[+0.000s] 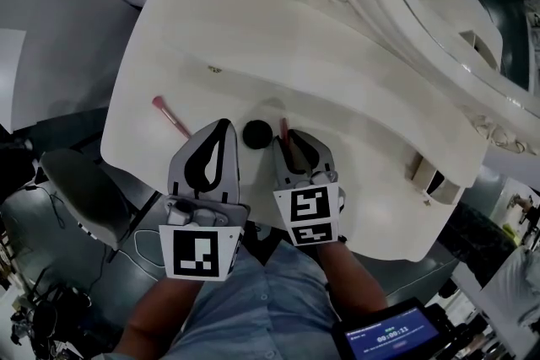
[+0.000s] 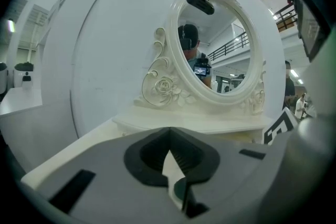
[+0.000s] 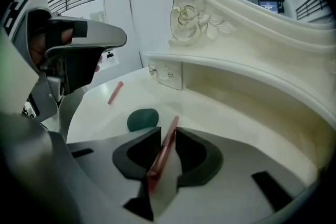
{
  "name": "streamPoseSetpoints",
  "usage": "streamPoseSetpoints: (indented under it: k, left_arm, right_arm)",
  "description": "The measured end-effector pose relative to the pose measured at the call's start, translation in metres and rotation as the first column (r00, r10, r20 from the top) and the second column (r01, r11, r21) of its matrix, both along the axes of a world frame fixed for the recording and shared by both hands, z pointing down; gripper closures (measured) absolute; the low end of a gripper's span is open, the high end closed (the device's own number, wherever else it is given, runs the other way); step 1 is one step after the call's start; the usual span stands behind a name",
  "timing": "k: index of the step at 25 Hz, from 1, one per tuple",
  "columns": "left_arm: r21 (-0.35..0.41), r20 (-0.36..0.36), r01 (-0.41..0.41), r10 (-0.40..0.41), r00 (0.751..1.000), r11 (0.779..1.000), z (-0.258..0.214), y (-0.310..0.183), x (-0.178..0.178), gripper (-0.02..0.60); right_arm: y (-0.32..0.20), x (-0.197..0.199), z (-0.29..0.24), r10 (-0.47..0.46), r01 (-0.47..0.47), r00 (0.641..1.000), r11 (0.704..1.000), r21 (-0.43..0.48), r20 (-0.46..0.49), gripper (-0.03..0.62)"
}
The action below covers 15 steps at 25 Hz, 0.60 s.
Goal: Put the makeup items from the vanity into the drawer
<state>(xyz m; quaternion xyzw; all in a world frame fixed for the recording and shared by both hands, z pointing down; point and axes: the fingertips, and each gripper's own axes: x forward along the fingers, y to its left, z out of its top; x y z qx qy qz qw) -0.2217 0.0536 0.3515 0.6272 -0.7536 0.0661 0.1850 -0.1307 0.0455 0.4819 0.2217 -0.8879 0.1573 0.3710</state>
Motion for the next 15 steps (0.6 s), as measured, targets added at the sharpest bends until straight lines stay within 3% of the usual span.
streamPoseSetpoints:
  k: [3,7,15]
  left_arm:
    - [0.004,0.0,-0.007,0.007,1.0,1.0,0.001,-0.003,-0.006,0.581]
    - [0.014,0.005,-0.02,0.02,1.0,1.0,-0.002,-0.004,-0.006,0.581]
    - [0.102,0.023,-0.112,0.11,0.994,0.989,-0.037,-0.028,0.033,0.581]
  right_arm:
    - [0.001,-0.009,0.006,0.008,-0.008,1.0,1.0,-0.028,0.001,0.553]
    - [-0.003,-0.009,0.002,0.025,-0.025,1.0,1.0,-0.018,0.007,0.556]
    - [-0.035,0.021,-0.058,0.121,-0.128,0.989,0.988,0.089,0.087,0.556]
